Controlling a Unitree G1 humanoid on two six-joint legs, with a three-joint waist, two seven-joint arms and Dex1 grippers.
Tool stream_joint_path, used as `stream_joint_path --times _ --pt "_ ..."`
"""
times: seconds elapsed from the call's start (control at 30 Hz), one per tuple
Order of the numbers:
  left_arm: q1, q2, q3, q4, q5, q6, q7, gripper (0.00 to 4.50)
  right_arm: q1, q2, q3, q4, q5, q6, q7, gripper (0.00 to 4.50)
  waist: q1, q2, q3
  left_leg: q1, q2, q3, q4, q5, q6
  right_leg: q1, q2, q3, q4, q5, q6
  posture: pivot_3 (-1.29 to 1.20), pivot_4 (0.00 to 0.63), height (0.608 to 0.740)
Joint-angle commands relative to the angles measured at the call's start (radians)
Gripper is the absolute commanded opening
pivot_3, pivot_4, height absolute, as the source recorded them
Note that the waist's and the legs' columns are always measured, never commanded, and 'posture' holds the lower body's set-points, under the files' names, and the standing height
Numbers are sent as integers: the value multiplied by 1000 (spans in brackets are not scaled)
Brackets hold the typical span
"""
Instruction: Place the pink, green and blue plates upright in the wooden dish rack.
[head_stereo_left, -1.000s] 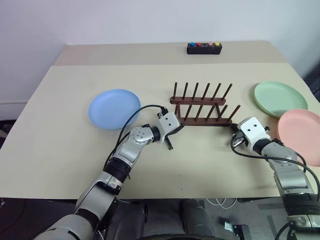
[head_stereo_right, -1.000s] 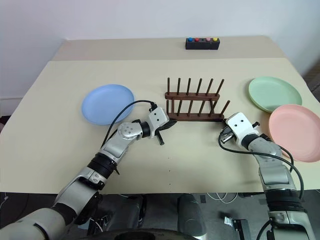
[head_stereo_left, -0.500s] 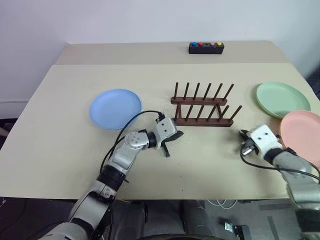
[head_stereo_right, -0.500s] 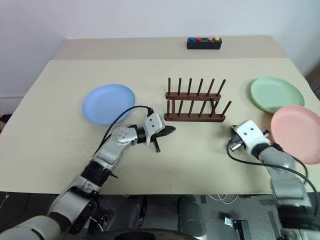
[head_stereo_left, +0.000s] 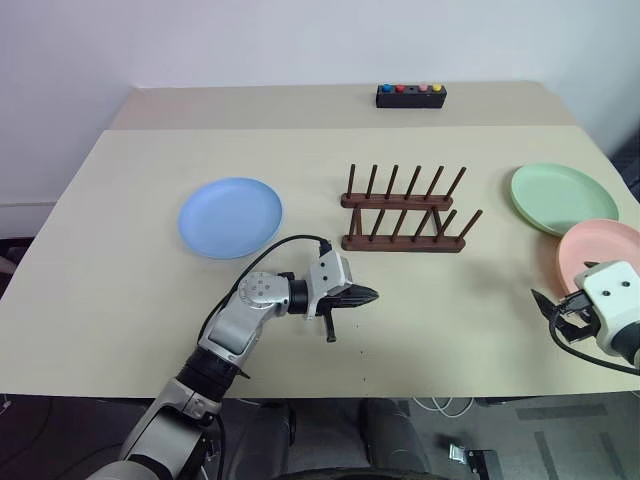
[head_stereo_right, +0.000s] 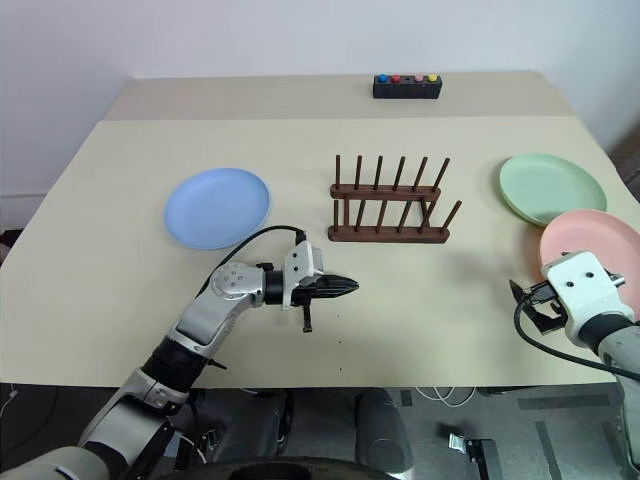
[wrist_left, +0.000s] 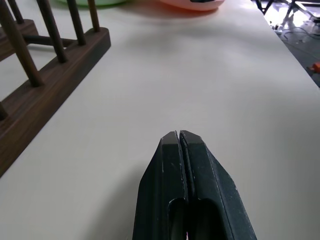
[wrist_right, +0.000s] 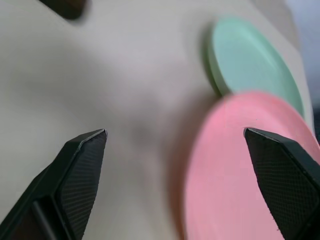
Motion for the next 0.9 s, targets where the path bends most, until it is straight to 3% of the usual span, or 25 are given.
stream_joint_path --times 0.03,0.17,0.23,0.27,0.5,0.9 --pt "-20 -14 -9 -18 -20 -3 -22 0 -15 12 2 29 -38 19 -50 4460 0 0 0 0 0 0 0 0 0 0 0 0 0 0 0 0 150 740" --pt "-14 -9 0 -53 -46 -6 -56 0 -41 23 31 73 -60 19 -81 4460 -2 0 0 0 0 0 0 0 0 0 0 0 0 0 0 0 150 740" --pt "-8 -2 8 -75 -66 5 -69 0 -47 18 54 95 -81 12 -92 3939 -2 0 0 0 0 0 0 0 0 0 0 0 0 0 0 0 150 740" --pt "-6 2 10 -83 -74 7 -75 0 -49 17 61 102 -86 8 -95 3617 -1 0 0 0 0 0 0 0 0 0 0 0 0 0 0 0 150 740" --pt "3 18 8 -100 -72 8 -60 0 -60 25 72 99 -100 7 -114 85 -1 0 0 0 0 0 0 0 0 0 0 0 0 0 0 0 150 740" --pt "2 16 -1 -73 -66 -14 -60 0 15 32 65 -55 -209 -32 -182 29 0 1 0 -2 0 0 0 0 0 -2 0 0 0 0 0 0 150 740"
